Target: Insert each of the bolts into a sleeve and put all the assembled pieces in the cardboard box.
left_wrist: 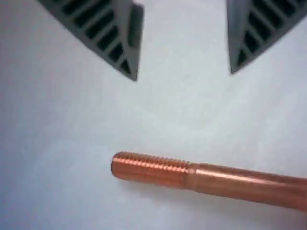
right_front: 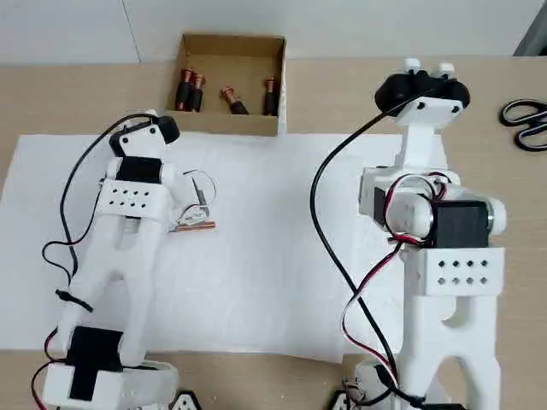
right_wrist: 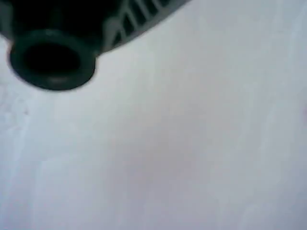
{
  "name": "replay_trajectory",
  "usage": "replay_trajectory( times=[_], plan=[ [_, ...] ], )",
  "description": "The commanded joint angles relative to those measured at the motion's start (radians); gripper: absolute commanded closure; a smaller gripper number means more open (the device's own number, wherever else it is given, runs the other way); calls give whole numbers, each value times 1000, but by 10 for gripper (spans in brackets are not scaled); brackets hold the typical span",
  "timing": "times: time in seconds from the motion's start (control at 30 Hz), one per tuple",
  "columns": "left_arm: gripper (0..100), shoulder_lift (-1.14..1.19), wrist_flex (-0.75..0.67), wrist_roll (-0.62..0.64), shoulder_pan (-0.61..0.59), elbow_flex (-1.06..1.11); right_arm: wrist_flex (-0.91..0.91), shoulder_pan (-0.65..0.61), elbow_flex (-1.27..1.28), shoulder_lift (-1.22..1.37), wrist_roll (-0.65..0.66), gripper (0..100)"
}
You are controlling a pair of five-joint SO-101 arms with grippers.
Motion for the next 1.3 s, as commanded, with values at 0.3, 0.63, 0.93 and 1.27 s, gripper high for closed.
replay_trajectory(
  times=[0.3, 0.63, 0.93, 1.27],
  plan=[
    [881, -34, 78, 212, -9, 1, -18, 2, -8, -27, 11, 969],
    [880, -34, -89, 450, -14, 8, -15, 2, -6, -27, 11, 969],
    [797, -32, -261, 539, -43, 150, -15, -2, -5, -27, 11, 969],
    [728, -32, -385, 644, -61, 268, -15, -1, -5, -27, 11, 970]
  ],
)
